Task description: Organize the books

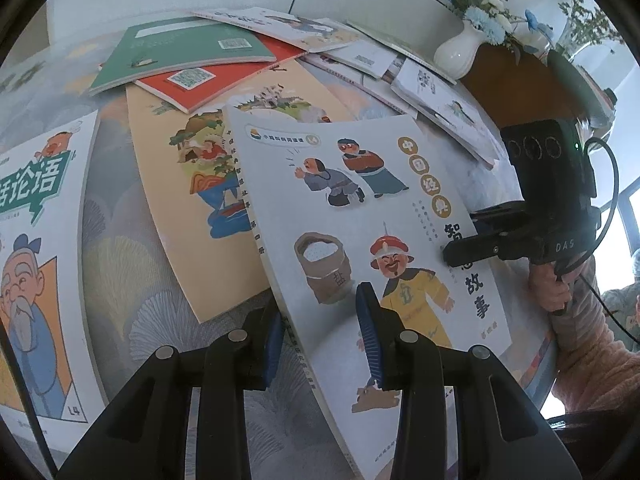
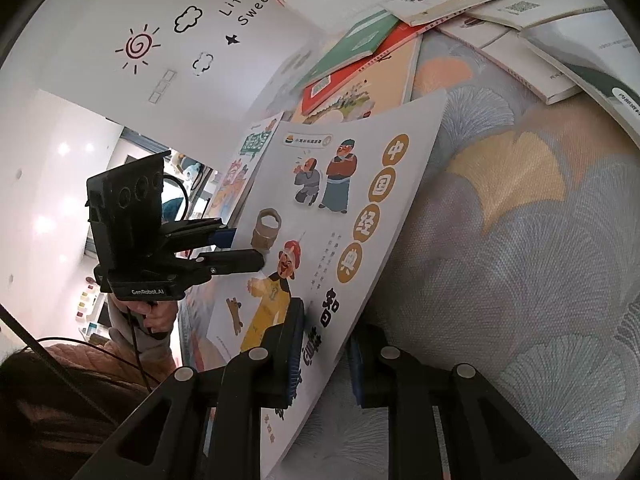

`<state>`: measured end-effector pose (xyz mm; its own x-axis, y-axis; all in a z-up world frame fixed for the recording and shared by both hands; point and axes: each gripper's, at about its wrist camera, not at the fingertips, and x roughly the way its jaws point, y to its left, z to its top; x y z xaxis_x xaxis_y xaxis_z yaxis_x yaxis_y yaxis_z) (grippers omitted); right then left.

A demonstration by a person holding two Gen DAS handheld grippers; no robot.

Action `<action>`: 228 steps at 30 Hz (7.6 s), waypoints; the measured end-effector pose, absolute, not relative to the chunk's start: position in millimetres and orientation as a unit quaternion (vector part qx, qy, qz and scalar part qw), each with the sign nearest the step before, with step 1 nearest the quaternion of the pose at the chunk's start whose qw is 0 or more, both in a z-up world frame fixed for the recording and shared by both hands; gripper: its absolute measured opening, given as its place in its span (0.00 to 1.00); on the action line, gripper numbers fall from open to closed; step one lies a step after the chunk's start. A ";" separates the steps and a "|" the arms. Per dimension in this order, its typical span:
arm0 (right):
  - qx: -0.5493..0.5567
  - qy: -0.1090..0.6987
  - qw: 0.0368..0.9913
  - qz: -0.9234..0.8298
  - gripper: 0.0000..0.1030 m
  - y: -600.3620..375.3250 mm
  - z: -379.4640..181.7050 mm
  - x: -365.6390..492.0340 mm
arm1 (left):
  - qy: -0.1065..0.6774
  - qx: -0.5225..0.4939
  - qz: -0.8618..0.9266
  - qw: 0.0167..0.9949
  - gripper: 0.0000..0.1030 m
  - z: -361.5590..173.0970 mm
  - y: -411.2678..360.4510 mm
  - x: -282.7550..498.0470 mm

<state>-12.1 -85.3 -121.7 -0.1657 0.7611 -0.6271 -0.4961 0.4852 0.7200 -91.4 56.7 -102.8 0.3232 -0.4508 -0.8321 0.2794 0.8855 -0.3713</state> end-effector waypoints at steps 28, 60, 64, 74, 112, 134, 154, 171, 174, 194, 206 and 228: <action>0.031 0.601 0.682 0.416 0.19 -15.4 -49.3 -56.6 | 0.535 -0.087 -0.192 0.818 0.29 -63.4 79.8 -115.6; -0.015 0.596 0.647 0.476 0.19 122.8 -33.6 -57.0 | 0.477 -0.124 -0.117 0.862 0.29 -30.9 217.9 -110.2; -0.013 0.603 0.639 0.477 0.19 133.5 -40.5 -48.9 | 0.475 -0.133 -0.111 0.863 0.29 -33.9 230.3 -105.5; -0.019 0.614 0.630 0.475 0.19 143.5 -56.2 -29.1 | 0.475 -0.157 -0.105 0.859 0.29 -55.5 255.6 -90.7; 0.023 0.620 0.625 0.474 0.19 141.5 -76.4 -16.3 | 0.493 -0.102 0.011 0.864 0.35 -94.1 293.0 -65.9; 0.104 0.631 0.602 0.478 0.43 124.7 -83.2 -3.1 | 0.482 -0.099 0.014 0.870 0.40 -95.4 292.8 -65.0; 0.085 0.569 0.755 0.314 0.52 -83.5 -50.7 -7.4 | 0.468 -0.076 -0.021 0.880 0.40 -48.0 168.8 -72.1; -0.083 0.455 0.832 0.308 0.78 -84.3 -71.5 -34.4 | 0.435 0.011 -0.053 0.899 0.55 -98.2 46.9 -75.0; -0.068 0.457 0.829 0.315 0.79 -90.9 -74.1 -32.0 | 0.431 0.005 -0.055 0.901 0.55 -96.9 51.5 -77.7; -0.048 0.460 0.823 0.330 0.82 -94.6 -74.2 -31.5 | 0.459 -0.051 -0.058 0.885 0.68 -105.9 74.2 -70.0; -0.042 0.461 0.823 0.329 0.82 -94.2 -74.0 -32.7 | 0.460 -0.046 -0.066 0.884 0.70 -107.4 72.0 -69.1; 0.029 0.562 0.739 0.371 0.82 -74.0 -67.7 -40.1 | 0.505 -0.018 -0.142 0.851 0.54 -101.9 75.5 -107.1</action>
<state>-40.1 -74.0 -67.7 0.0939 0.5804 -0.8089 -0.5160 0.7233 0.4590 -107.1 75.5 -101.9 0.4491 -0.2607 -0.8546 0.2243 0.9587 -0.1746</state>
